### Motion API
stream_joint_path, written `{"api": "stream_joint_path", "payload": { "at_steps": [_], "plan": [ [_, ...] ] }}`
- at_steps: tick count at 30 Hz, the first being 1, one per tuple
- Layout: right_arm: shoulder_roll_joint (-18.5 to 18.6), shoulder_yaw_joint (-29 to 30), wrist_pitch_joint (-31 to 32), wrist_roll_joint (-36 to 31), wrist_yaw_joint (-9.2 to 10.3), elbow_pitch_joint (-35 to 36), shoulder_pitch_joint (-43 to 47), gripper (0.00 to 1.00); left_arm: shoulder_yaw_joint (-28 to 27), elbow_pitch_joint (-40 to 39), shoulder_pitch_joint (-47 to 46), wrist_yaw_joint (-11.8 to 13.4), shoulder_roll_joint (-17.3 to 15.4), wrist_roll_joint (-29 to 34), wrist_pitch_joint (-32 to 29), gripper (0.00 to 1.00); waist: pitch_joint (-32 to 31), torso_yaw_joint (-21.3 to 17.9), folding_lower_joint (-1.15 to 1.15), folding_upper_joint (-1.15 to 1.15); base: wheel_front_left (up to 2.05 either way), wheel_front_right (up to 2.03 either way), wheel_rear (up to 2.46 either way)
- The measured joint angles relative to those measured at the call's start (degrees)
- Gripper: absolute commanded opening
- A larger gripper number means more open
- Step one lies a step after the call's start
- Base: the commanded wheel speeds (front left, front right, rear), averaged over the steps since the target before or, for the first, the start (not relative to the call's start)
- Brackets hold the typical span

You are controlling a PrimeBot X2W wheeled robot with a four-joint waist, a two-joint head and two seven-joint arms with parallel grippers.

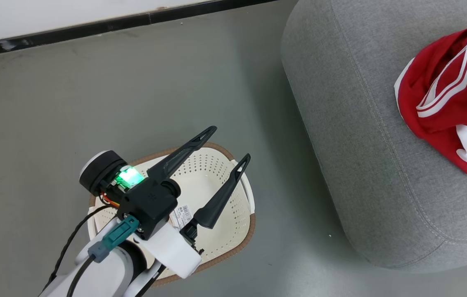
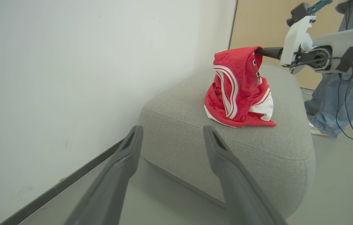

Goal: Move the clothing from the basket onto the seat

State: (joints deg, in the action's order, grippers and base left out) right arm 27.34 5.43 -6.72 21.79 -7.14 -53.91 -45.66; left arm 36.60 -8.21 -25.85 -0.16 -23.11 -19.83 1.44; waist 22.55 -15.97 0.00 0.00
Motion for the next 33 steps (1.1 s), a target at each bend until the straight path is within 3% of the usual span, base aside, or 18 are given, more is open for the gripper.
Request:
{"api": "stream_joint_path", "payload": {
  "at_steps": [24, 27, 29, 30, 32, 33],
  "plan": [
    [-0.7, 1.7, -2.4, -7.7, 0.00, -10.3, 3.2, 0.00, -0.5, 0.0, 0.0, 0.7, -0.4, 0.4, 0.1, 1.00, 0.8, 0.0, 0.00, 0.00, 0.00, 0.00, 0.00],
    [-0.7, 2.1, -3.4, -7.8, 0.00, -10.4, 3.1, 0.32, -0.5, 0.1, 0.0, 0.7, -0.4, 0.4, 0.2, 1.00, 0.6, -0.1, 0.00, 0.00, 0.00, 0.00, 0.00],
    [-0.7, 2.3, -3.4, -7.8, 0.00, -10.4, 3.1, 0.42, -0.5, 0.1, 0.0, 0.7, -0.4, 0.4, 0.2, 1.00, 0.5, -0.1, 0.00, 0.00, 0.00, 0.00, 0.00],
    [-0.7, 2.3, -3.5, -7.8, 0.00, -10.4, 3.1, 0.42, -0.5, 0.2, 0.0, 0.7, -0.4, 0.4, 0.4, 1.00, 0.5, -0.2, 0.00, 0.00, 0.00, 0.00, 0.00],
    [-1.0, 2.6, -4.1, -7.8, 0.00, -10.5, 3.1, 0.52, -0.5, 0.3, 0.0, 0.7, -0.4, 0.4, 0.6, 1.00, 0.3, -0.3, 0.00, 0.00, 0.00, 0.00, 0.00],
    [-1.2, 2.7, -4.3, -7.8, 0.00, -10.5, 3.1, 0.62, -0.5, 0.4, 0.0, 0.7, -0.3, 0.4, 0.7, 1.00, 0.2, -0.4, 0.00, 0.00, 0.00, 0.00, 0.00]
  ]
}}
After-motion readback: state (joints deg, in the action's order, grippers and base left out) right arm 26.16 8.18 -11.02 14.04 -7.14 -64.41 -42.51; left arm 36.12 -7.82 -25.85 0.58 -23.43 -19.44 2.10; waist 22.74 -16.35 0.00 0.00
